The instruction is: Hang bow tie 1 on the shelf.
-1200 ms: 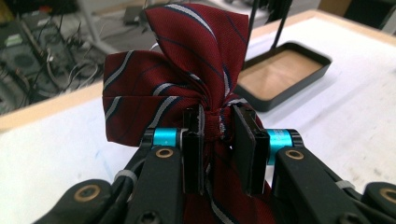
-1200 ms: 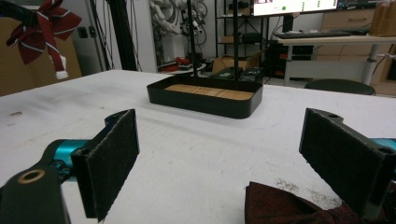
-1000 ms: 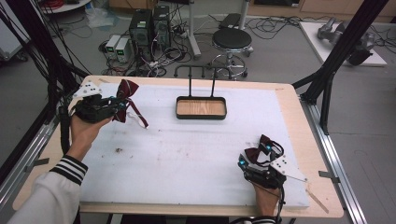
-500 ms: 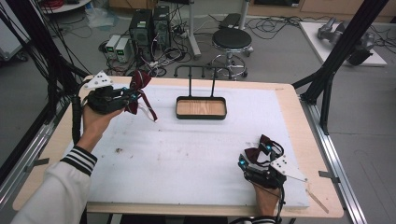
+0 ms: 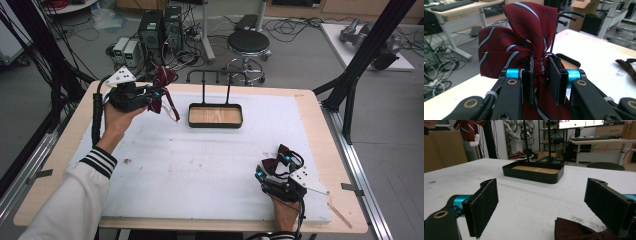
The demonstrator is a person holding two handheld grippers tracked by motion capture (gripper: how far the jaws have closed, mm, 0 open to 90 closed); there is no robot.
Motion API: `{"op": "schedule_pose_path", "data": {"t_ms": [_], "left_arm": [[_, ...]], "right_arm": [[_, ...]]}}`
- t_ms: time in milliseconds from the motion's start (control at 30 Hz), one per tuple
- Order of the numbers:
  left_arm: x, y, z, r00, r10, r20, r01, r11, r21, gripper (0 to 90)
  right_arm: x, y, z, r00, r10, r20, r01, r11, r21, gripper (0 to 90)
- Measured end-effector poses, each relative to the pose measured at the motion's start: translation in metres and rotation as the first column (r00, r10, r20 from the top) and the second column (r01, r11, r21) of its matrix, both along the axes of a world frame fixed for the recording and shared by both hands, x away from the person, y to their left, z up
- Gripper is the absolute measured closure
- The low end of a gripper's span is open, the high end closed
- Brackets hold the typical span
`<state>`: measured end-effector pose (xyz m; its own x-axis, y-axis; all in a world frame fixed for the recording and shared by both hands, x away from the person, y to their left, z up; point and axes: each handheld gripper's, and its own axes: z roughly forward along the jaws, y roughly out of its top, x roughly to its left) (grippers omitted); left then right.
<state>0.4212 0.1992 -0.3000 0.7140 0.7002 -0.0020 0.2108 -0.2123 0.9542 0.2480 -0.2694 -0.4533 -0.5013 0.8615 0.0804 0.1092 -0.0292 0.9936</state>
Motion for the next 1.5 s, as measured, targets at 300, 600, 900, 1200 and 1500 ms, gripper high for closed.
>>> {"op": "schedule_pose_path", "data": {"t_ms": [300,600,900,1200,1500], "left_arm": [[0.012,-0.015,0.002,0.9999,-0.007,-0.012,0.007,1.0000,-0.004,74.2],[0.029,-0.030,0.006,0.9999,-0.007,-0.016,0.007,0.9999,0.012,74.2],[0.044,-0.039,0.009,0.9999,-0.006,-0.013,0.007,0.9998,0.020,74.1],[0.052,-0.042,0.014,0.9999,0.000,-0.013,0.000,0.9992,0.039,74.1],[0.061,-0.047,0.018,0.9999,0.008,-0.013,-0.008,0.9991,0.042,74.2]], "right_arm": [[0.000,0.000,0.000,1.0000,-0.001,0.002,0.001,1.0000,0.002,11.2],[0.000,0.000,0.000,1.0000,-0.001,-0.001,0.001,1.0000,0.003,11.2],[0.000,0.000,0.000,1.0000,-0.004,0.000,0.004,1.0000,-0.001,11.2],[0.000,0.000,0.000,1.0000,-0.007,-0.004,0.007,1.0000,0.000,11.2],[0.000,0.000,0.000,0.9999,-0.008,-0.009,0.008,1.0000,0.003,11.2]]}}
